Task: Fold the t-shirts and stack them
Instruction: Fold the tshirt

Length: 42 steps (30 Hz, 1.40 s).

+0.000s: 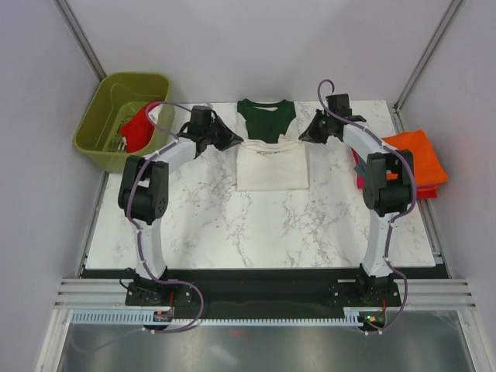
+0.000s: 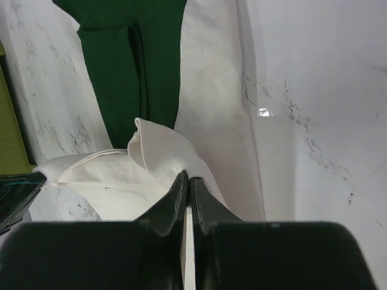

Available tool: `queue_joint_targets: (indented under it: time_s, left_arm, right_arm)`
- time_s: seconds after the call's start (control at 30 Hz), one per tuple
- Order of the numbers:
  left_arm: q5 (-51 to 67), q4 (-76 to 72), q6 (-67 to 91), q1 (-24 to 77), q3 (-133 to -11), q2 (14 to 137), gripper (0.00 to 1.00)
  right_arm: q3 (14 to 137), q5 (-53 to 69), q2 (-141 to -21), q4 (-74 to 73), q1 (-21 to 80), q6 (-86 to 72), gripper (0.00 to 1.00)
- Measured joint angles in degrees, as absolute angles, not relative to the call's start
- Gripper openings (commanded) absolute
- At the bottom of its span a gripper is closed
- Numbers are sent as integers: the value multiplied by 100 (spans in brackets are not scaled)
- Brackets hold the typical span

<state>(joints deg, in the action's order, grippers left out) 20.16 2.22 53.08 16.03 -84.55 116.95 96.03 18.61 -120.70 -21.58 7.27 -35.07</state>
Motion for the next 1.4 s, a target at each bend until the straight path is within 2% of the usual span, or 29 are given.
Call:
queue_joint_targets:
  time_s: [0.03, 0.07, 0.1, 0.13, 0.17, 0.3, 0.37, 0.57, 0.7, 0.93, 1.03, 1.07, 1.1, 1.13, 1.2, 1.27, 1.4]
  left_arm:
    - [2025, 213, 5308, 1584, -8523, 11795, 9]
    - [2029, 207, 5308, 1566, -8591, 11896, 21]
    - [2049, 204, 5304, 1546, -8648, 11994, 34]
    - [2082, 202, 5297, 1522, -8724, 12099, 47]
    - [2108, 198, 5271, 1505, -8790, 12184, 57]
    - [2139, 270, 5194, 1426, -8862, 12359, 67]
    - [2029, 202, 5072, 1424, -8560, 12171, 68]
    - [1761, 233, 4814, 1664, -6912, 10901, 63]
    - [1750, 99, 4788, 1881, -6055, 10210, 63]
    - [1765, -71, 4788, 1990, -5527, 10064, 62]
    - [1769, -121, 4788, 1990, -5513, 10103, 60]
    - [1772, -152, 4788, 1990, -5513, 10127, 59]
    - [1789, -185, 4790, 1990, -5513, 10162, 58]
    - [1806, -200, 4790, 1990, -5511, 10208, 57]
    - [1828, -237, 4790, 1990, -5500, 10285, 57]
    - [1850, -276, 4790, 1990, -5476, 10366, 57]
    - [1879, -368, 4803, 1999, -5406, 10433, 56]
  right_arm:
    - [9714, 1887, -12173, -2150, 722, -3538, 20]
    - [9810, 1929, -12265, -2150, 720, -3573, 48]
    - [9922, 1968, -12372, -2152, 716, -3638, 60]
    - [10027, 1981, -12470, -2139, 711, -3658, 66]
    - [10108, 1992, -12549, -2132, 709, -3662, 73]
    - [10095, 1990, -12593, -2102, 690, -3684, 73]
    - [9734, 1973, -12394, -1962, 685, -3671, 67]
    - [7393, 2106, -10892, -1496, 674, -3614, 54]
    - [6401, 2246, -10296, -1181, 679, -3568, 52]
    - [5894, 2296, -10248, -1000, 690, -3494, 47]
    - [5767, 2316, -10250, -871, 690, -3485, 39]
    - [5732, 2322, -10263, -827, 690, -3492, 32]
    - [5706, 2329, -10294, -784, 690, -3472, 28]
    - [5701, 2338, -10337, -755, 690, -3485, 27]
    - [5690, 2355, -10442, -698, 690, -3514, 29]
    - [5642, 2379, -10488, -644, 690, -3546, 36]
    - [5511, 2410, -10416, -462, 690, -3540, 39]
